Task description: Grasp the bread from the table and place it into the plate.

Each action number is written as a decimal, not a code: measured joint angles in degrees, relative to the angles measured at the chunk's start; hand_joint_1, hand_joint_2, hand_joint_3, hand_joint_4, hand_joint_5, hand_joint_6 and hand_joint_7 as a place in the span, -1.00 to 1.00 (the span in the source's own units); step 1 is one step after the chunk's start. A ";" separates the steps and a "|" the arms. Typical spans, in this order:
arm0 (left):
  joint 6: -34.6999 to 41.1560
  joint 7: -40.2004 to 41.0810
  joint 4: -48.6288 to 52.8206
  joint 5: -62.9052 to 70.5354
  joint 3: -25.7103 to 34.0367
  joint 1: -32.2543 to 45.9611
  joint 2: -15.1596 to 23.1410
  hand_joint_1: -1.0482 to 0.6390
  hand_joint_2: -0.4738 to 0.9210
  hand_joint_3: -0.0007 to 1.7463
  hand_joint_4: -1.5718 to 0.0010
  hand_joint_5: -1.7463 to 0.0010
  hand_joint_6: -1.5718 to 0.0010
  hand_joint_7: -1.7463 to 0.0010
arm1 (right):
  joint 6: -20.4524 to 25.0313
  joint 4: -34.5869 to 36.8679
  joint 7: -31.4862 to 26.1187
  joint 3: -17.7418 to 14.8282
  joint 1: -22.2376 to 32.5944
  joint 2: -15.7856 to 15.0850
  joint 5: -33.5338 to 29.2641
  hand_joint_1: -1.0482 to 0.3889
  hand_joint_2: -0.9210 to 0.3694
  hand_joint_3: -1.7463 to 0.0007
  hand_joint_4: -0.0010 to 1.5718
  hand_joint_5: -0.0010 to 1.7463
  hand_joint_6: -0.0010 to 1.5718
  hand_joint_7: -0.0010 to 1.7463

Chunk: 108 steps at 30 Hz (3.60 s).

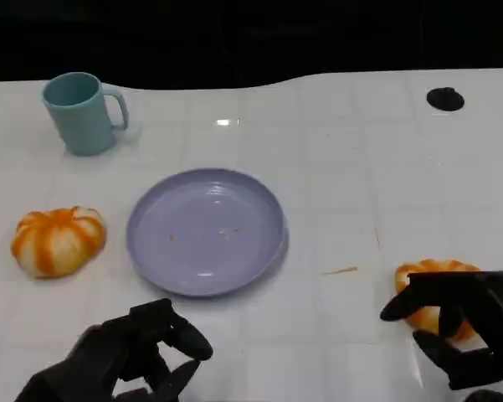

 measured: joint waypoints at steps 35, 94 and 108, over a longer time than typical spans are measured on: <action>0.05 0.01 -0.12 0.55 -0.53 -0.02 0.13 -0.06 0.83 -0.25 0.17 -1.00 0.18 -0.44 | 20.74 -6.92 23.28 4.18 -5.82 -9.00 -18.25 -0.18 -0.86 0.99 -0.63 -0.83 -0.49 -0.97; 2.00 0.05 -3.26 1.99 -1.48 0.74 -0.41 -0.02 0.84 -0.26 0.18 -1.00 0.19 -0.43 | 5.23 36.35 -15.04 11.56 -25.58 0.09 -7.78 0.33 -0.05 -0.38 0.18 1.00 0.03 0.77; 2.00 0.04 -3.26 1.94 -1.46 0.70 -0.52 -0.01 0.85 -0.28 0.18 -1.00 0.19 -0.43 | -1.65 29.62 -15.03 11.28 -25.73 2.18 -2.70 0.31 0.04 -0.58 0.24 1.00 0.03 0.82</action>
